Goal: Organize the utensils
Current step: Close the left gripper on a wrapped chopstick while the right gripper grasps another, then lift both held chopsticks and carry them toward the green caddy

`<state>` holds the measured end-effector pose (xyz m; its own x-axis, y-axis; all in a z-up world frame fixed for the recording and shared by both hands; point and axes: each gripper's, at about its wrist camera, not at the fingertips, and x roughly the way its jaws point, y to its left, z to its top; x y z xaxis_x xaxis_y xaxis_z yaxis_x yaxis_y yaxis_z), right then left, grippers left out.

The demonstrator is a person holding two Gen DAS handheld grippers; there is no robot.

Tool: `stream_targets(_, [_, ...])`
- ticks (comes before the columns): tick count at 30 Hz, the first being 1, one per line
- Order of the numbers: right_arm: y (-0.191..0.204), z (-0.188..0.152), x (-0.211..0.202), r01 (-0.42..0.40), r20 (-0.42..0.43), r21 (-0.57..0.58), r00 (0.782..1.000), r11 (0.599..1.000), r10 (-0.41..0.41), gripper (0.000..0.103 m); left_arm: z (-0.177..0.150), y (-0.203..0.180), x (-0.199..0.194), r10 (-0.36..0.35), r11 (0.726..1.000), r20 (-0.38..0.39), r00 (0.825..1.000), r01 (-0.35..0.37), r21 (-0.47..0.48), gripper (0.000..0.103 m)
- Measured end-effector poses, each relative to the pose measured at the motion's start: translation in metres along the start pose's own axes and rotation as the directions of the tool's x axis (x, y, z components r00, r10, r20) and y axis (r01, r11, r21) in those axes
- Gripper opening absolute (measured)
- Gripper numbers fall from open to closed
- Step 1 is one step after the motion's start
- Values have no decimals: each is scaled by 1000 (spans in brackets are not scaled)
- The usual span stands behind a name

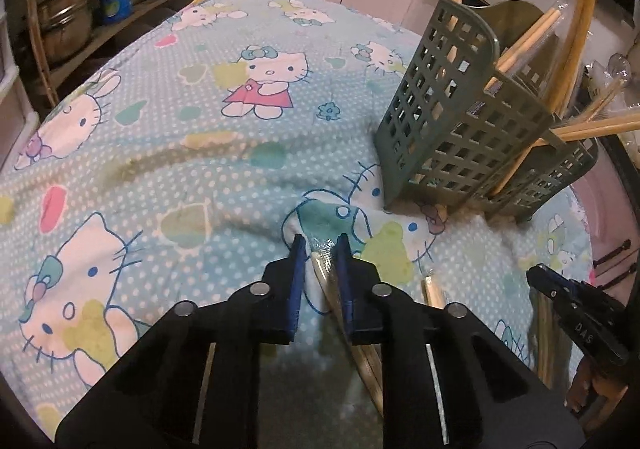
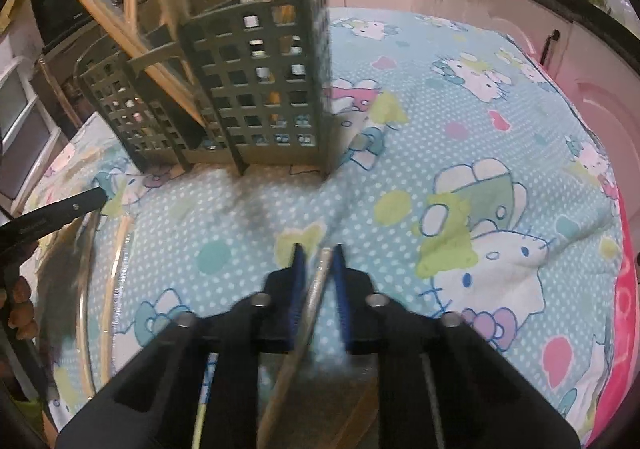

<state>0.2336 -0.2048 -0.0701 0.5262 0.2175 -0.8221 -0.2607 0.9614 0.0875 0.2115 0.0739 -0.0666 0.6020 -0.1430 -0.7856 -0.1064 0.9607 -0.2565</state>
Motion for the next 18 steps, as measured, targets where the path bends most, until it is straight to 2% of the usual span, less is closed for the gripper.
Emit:
stream_targets(9, [23,1,-24,-101,45,-34,994,994,103,6,-3,2,-30,-54,998,47,997,54,-13,4])
stream_targets(11, [29,2,-30,-109,63,-57,992,992,113,6,-3,1,-39,-56,998,61,997,57,-6,1])
stream_targets(18, [45,10,-64,-128,137,-96,981,987,140,6,1,-5,-67,-79,997,108,991,76,28,0])
